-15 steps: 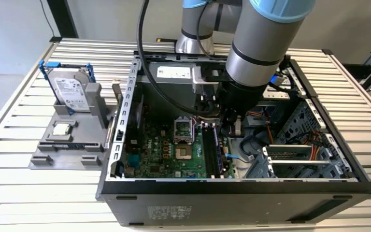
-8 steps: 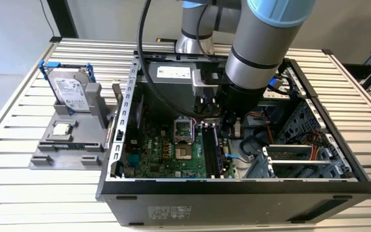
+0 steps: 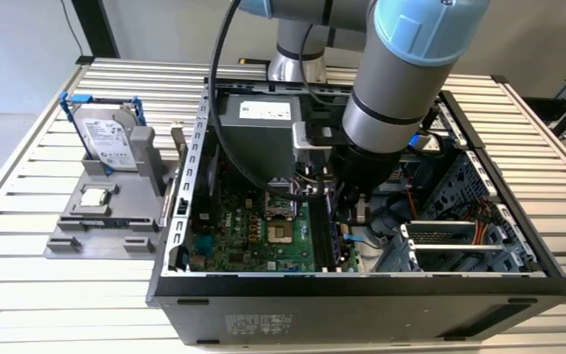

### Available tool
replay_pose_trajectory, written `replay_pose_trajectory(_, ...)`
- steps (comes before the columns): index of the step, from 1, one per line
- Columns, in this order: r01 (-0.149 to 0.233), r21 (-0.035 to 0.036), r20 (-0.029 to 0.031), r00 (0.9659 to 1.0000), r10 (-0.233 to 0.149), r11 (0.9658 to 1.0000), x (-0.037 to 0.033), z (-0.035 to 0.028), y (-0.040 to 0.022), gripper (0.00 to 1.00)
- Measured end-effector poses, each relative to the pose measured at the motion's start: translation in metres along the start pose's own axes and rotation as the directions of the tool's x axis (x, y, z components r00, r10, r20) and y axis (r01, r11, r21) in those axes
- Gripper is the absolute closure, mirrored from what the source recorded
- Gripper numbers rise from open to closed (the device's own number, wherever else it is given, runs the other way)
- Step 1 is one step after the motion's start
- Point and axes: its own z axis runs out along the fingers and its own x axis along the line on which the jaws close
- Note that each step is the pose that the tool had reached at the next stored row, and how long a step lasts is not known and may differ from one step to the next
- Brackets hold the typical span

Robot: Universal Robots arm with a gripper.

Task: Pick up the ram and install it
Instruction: 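Press down the ram until it locks into place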

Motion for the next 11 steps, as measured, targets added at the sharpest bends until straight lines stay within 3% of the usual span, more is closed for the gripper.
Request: replay_pose_trajectory(11, 0.000, -0.0004, -0.0015, 1.0000, 0.000, 1.0000, 0.0010, 0.0196, -0.0003, 1.00)
